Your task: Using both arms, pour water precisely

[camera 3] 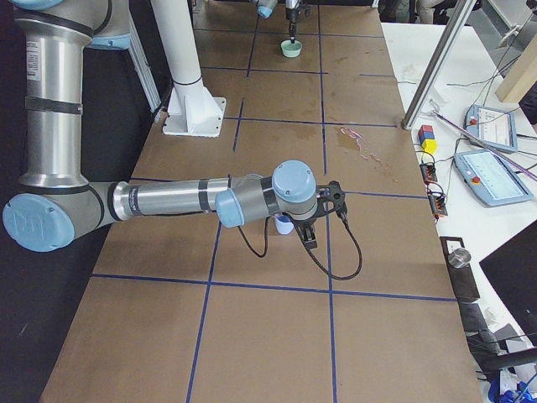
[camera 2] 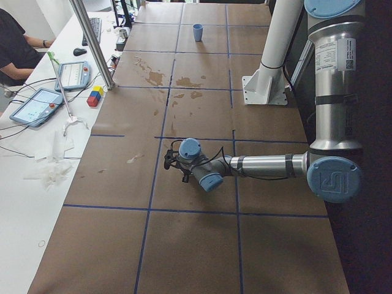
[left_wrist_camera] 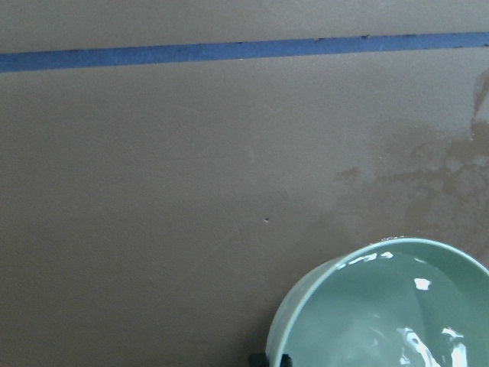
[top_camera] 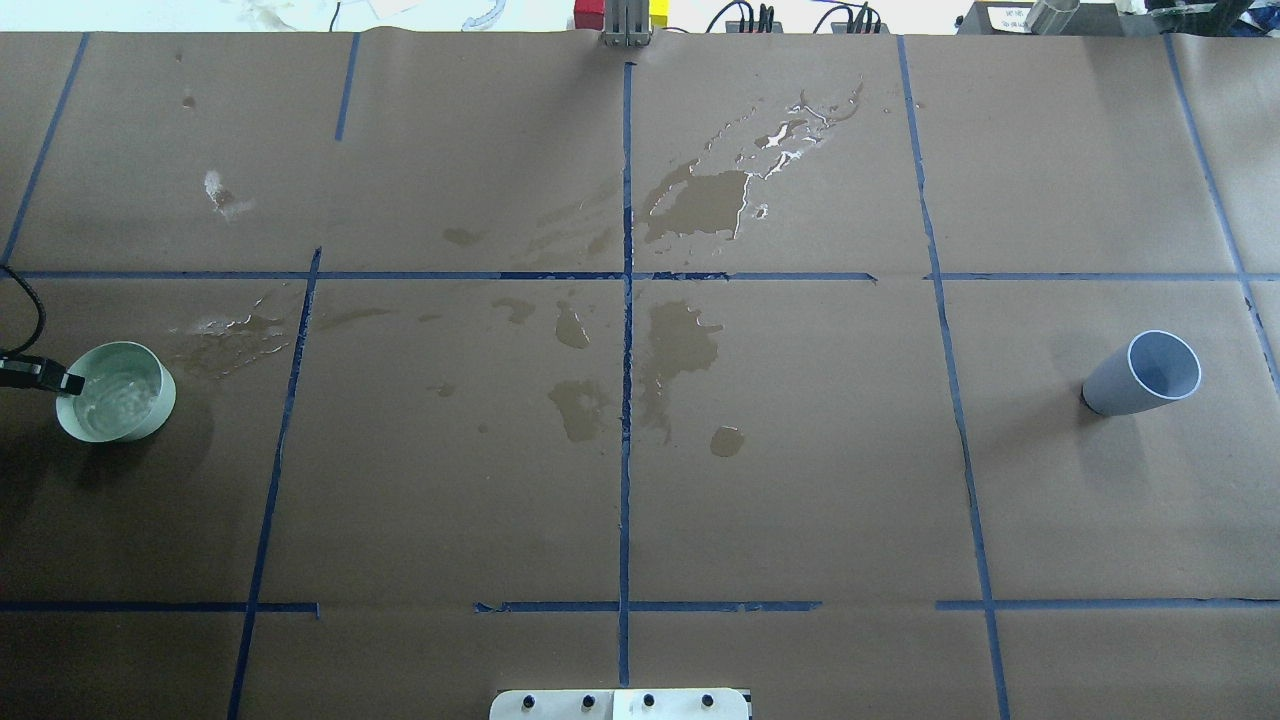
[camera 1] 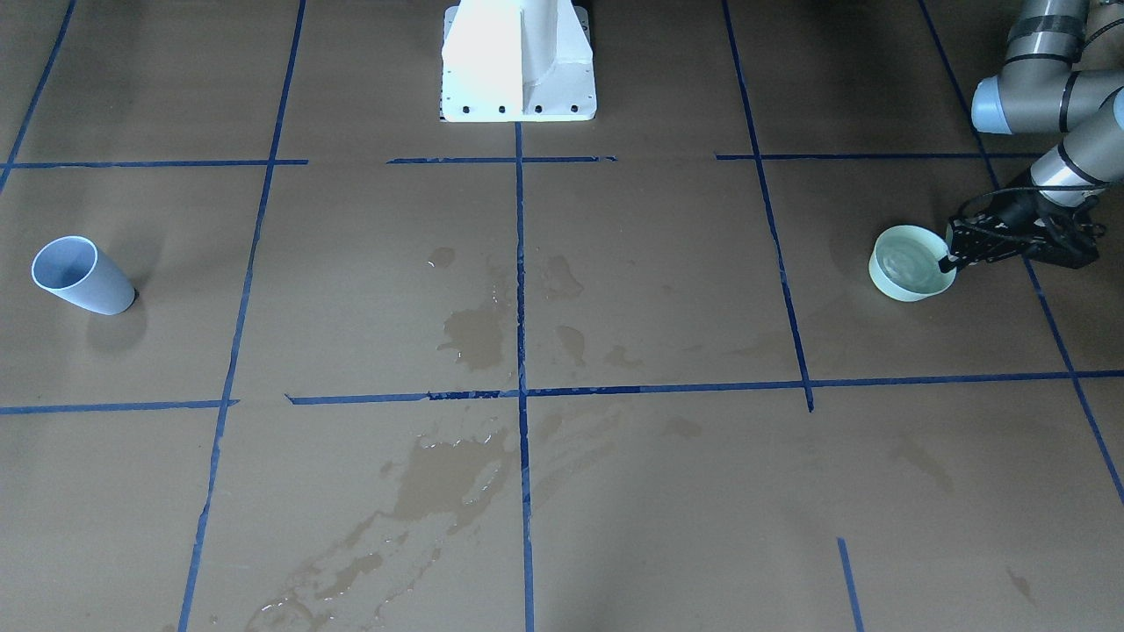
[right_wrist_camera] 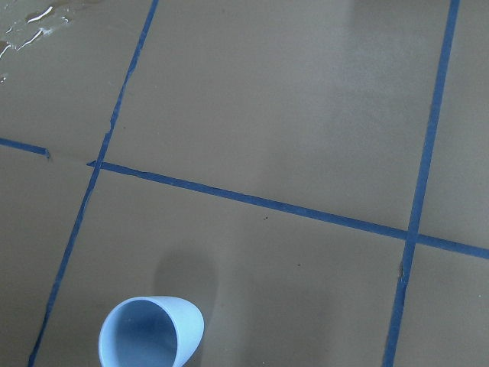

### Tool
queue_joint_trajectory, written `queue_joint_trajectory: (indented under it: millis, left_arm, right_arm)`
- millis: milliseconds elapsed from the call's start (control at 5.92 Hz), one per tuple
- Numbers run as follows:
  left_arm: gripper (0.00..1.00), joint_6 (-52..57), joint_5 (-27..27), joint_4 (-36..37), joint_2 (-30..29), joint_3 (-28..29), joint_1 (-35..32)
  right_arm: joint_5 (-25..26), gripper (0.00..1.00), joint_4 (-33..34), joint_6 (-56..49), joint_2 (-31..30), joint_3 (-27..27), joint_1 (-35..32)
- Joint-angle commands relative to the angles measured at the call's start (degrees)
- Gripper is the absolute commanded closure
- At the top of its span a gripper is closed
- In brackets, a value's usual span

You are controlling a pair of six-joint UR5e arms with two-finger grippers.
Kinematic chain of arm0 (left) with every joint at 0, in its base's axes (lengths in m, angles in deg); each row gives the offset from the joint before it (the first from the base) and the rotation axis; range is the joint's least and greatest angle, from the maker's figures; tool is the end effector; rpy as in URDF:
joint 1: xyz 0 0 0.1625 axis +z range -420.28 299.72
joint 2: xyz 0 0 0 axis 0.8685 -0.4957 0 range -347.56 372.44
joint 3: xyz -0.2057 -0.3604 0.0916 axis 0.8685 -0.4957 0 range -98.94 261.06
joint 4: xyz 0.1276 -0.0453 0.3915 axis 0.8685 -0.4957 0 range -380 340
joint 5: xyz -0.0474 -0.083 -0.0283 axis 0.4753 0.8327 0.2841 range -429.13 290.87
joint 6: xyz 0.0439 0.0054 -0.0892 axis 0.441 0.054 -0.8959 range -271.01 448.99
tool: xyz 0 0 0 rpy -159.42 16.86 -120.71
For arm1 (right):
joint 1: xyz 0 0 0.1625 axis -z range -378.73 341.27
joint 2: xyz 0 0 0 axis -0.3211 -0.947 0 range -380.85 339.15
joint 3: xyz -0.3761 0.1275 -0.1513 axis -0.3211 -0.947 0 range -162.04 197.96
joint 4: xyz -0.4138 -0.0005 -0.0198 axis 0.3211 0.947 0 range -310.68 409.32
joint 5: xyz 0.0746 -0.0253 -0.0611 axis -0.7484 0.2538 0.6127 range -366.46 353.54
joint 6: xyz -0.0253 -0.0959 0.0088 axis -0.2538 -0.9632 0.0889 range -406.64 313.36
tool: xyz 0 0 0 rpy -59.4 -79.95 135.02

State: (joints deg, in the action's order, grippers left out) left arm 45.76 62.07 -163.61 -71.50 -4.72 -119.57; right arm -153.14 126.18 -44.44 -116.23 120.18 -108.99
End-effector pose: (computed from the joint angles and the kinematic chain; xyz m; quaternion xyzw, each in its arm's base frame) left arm 0.1793 -0.4343 0.6412 0.0794 0.4691 0.0344 0.8789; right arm 0.0522 -0.4618 0.5562 0.1448 -0.4700 -0.0638 0.8683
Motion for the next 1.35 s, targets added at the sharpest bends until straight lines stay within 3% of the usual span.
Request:
queue_joint_trajectory:
  millis: [0,169,338,507,676,845,1182]
  left_arm:
    - [0.45,0.1,0.0,0.0,0.0,0.1,-0.7]
    - [0.43,0.1,1.4,0.0,0.0,0.1,-2.7]
    - [0.34,0.1,2.0,0.1,0.0,0.0,-5.4]
    - [0.22,0.2,2.0,0.4,-0.1,0.0,-7.7]
    - [0.00,2.0,2.0,0.6,0.0,0.1,-9.0]
    - [0.00,8.5,4.0,4.2,-0.1,-0.1,-13.4]
    - [0.00,25.7,5.9,19.3,-0.6,-2.1,-22.0]
  right_arm:
    - [0.0,0.00,0.0,0.0,-0.1,0.0,0.0]
    - [0.0,0.00,0.0,0.0,0.0,0.0,0.1]
    - [1.7,0.00,0.0,0.0,0.1,0.0,1.9]
    - [6.3,0.00,0.0,0.0,-0.3,0.0,3.5]
    - [7.5,0.00,3.3,0.0,-0.3,0.0,4.6]
    - [7.5,0.00,5.4,-0.1,-0.3,0.3,4.4]
    - [7.6,0.00,5.5,0.0,-1.6,-0.1,4.5]
